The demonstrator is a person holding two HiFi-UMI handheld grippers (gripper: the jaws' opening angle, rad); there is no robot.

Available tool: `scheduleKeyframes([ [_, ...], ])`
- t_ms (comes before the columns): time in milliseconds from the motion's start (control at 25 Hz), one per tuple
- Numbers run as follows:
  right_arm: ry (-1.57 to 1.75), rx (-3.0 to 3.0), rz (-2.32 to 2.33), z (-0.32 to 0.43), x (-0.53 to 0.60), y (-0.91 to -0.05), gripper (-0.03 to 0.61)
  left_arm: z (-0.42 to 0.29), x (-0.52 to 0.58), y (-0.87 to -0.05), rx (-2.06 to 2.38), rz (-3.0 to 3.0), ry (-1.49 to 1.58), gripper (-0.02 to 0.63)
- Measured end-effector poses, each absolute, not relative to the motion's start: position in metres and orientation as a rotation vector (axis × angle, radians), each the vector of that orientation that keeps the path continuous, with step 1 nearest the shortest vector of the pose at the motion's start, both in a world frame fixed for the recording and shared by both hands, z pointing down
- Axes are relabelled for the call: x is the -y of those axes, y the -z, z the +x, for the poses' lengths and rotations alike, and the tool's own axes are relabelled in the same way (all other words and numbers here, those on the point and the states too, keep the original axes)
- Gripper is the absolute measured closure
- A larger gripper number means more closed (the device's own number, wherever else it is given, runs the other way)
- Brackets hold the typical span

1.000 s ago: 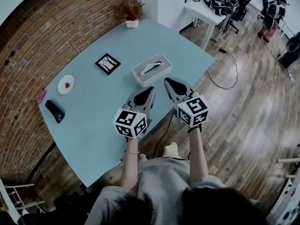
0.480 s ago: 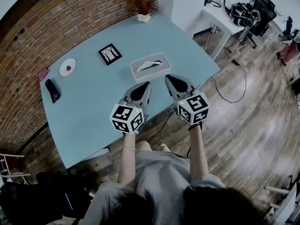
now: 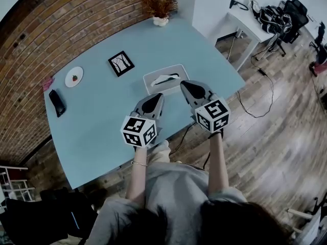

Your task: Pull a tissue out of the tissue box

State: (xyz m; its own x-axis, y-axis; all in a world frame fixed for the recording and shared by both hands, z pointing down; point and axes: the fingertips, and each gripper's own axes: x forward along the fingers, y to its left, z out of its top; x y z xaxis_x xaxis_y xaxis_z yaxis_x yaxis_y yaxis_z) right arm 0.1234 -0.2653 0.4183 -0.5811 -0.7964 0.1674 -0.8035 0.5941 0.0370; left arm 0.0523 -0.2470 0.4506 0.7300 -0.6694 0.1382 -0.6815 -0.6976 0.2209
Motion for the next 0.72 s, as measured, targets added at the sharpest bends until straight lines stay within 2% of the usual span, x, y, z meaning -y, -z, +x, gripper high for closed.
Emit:
scheduleKeyframes([
  [480,-0.047,2.475,1.278,0.121,0.346,-0.444,0.578,0.053,0.317,-0.473,1.006,2.612,-0.136,0.611],
  [720,-0.080,2.370,1.012,0.127,0.363,-0.477,0.578,0.071,0.323,-0.493,1.087,2.523,-0.173,0.611],
])
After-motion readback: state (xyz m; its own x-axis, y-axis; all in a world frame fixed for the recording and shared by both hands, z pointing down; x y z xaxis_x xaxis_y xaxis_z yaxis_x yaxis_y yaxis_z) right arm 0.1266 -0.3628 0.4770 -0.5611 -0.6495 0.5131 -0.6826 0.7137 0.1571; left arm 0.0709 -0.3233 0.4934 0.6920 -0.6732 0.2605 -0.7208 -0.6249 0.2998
